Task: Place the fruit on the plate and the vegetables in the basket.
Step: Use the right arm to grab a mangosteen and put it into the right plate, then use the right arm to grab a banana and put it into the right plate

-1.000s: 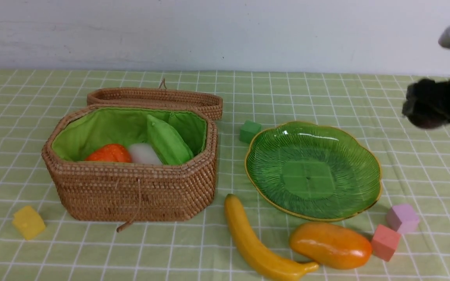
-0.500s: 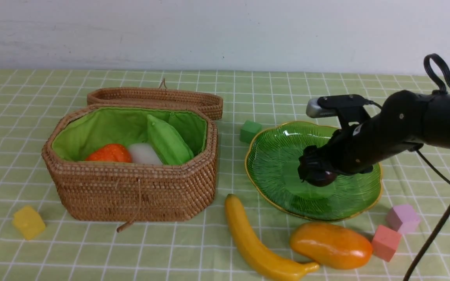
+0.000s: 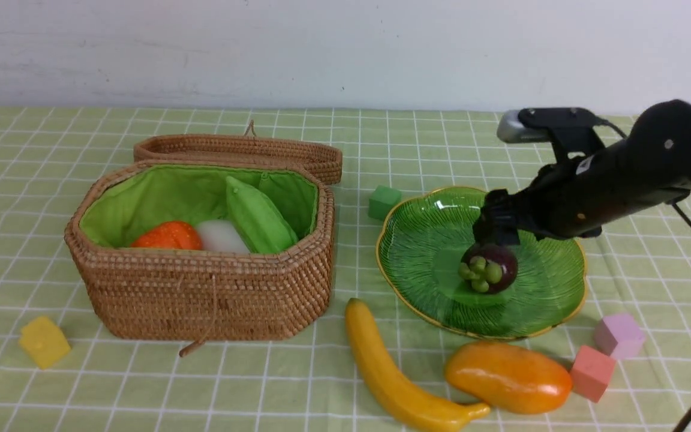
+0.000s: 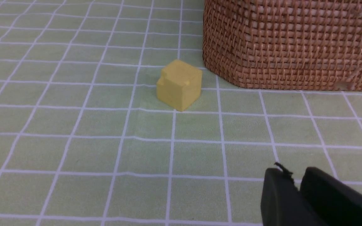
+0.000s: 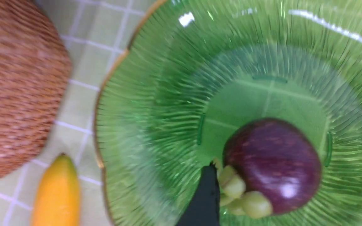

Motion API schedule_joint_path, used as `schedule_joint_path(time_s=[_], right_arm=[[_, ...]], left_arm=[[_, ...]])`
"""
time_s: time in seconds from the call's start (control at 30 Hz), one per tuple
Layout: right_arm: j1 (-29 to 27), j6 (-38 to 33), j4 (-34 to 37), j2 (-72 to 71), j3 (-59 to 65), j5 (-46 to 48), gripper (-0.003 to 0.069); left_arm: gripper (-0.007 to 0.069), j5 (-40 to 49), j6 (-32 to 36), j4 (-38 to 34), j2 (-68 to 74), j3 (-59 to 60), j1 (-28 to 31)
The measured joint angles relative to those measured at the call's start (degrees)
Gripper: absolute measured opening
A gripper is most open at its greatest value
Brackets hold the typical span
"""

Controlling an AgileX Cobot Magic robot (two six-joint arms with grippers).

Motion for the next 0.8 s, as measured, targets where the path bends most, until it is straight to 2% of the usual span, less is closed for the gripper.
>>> schedule_joint_path(time_s=[0.1,0.17,0.23,0.3,0.4,0.53,0.63,0.8], right_arm=[[0.6,-3.0,1.8,-2.6,0.0,3.3,0.0644],[3.9,-12.5,2.9,-5.3,0.0,10.8,0.0629],[7.6,-18.5,4.2,-5.6,0.0,16.1,0.0618],[12.1,-21.5,6.4,-5.0,1.1,19.5,0.0608],[17.0,-22.8,8.5,-3.0,2.6,19.1,0.0601],[22.6,-23.0,9.0,2.8,3.0,11.1,0.0596],[23.2,-22.3,6.6,6.9,3.0,5.8,0.0594],[21.7,-15.1,1.8,12.3,2.8,0.4,0.0591]], left_arm=[[0.0103,0.0,0.0,0.0,0.0,0.0,0.0],[0.0103,0.0,0.0,0.0,0.0,0.0,0.0],[0.0103,0.0,0.0,0.0,0.0,0.0,0.0],[0.0103,0.0,0.0,0.0,0.0,0.0,0.0],[0.0103,0.0,0.0,0.0,0.0,0.0,0.0],[0.0111,0.0,0.0,0.0,0.0,0.0,0.0],[0.0112,0.0,0.0,0.0,0.0,0.0,0.0],[0.0114,0.0,0.0,0.0,0.0,0.0,0.0]])
